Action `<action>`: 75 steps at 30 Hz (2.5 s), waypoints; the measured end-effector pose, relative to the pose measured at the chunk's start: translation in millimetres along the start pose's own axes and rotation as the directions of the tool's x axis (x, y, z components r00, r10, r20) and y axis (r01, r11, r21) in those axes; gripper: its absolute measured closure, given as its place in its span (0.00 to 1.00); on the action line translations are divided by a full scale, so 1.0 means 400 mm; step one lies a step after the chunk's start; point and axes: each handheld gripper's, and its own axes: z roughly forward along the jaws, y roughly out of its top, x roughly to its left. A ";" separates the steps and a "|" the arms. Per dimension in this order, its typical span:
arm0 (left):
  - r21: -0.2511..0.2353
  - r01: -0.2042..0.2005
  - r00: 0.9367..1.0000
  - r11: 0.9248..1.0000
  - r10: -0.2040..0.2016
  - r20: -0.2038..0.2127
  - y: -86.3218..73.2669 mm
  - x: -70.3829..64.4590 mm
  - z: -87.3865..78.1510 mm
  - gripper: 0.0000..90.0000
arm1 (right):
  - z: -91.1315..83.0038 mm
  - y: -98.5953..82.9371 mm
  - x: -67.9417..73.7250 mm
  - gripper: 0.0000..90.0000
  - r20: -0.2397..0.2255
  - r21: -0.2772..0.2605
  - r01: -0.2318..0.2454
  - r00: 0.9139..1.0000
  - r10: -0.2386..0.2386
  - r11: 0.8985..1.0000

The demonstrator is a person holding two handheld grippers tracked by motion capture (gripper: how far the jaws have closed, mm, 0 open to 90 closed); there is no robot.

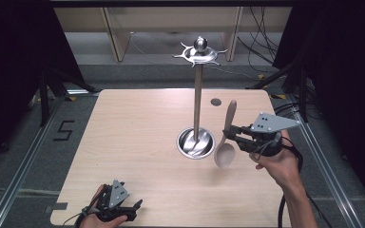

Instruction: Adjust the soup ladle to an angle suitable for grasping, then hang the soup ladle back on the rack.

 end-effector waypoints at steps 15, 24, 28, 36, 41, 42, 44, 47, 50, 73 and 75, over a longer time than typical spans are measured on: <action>0.003 0.008 1.000 1.000 -0.008 -0.002 -0.004 0.002 -0.002 0.17 | 0.015 0.024 -0.019 0.85 0.001 0.009 -0.027 1.000 0.027 1.000; 0.002 0.005 1.000 1.000 -0.005 -0.004 -0.005 0.002 -0.003 0.17 | 0.014 0.058 -0.029 0.85 0.024 -0.001 -0.041 0.999 0.041 0.999; 0.004 0.016 1.000 1.000 -0.016 -0.005 -0.005 -0.002 -0.002 0.17 | 0.015 0.075 -0.038 0.85 0.007 0.012 -0.039 0.999 0.039 0.999; -0.004 -0.002 1.000 1.000 0.002 -0.005 -0.008 0.000 -0.002 0.17 | 0.029 0.113 -0.051 0.85 0.038 0.024 -0.036 0.999 0.035 0.999; -0.010 -0.018 1.000 1.000 0.018 0.002 -0.008 0.002 -0.005 0.17 | 0.039 0.134 -0.054 0.85 0.047 0.029 -0.032 0.998 0.031 0.999; -0.008 -0.022 1.000 1.000 0.022 0.002 -0.008 0.002 -0.005 0.17 | 0.042 0.139 -0.056 0.85 0.038 0.040 -0.040 0.999 0.039 0.998; -0.025 0.006 1.000 1.000 -0.006 0.005 -0.008 -0.002 0.000 0.17 | 0.047 0.146 -0.061 0.85 0.044 0.048 -0.040 0.998 0.038 0.998; -0.012 -0.021 1.000 1.000 0.021 0.001 -0.007 0.004 -0.006 0.17 | 0.055 0.152 -0.065 0.85 0.043 0.062 -0.052 0.998 0.049 0.997; -0.006 -0.021 1.000 1.000 0.021 0.004 -0.007 0.003 -0.005 0.17 | 0.056 0.157 -0.074 0.85 0.057 0.067 -0.055 0.997 0.051 0.996; -0.012 -0.003 1.000 1.000 0.003 0.001 -0.007 -0.001 -0.008 0.17 | 0.080 0.176 -0.099 0.85 0.081 0.120 -0.078 0.994 0.069 0.990; -0.014 -0.001 1.000 1.000 0.001 0.000 -0.007 -0.001 -0.008 0.17 | 0.082 0.178 -0.103 0.85 0.076 0.126 -0.066 0.996 0.056 0.990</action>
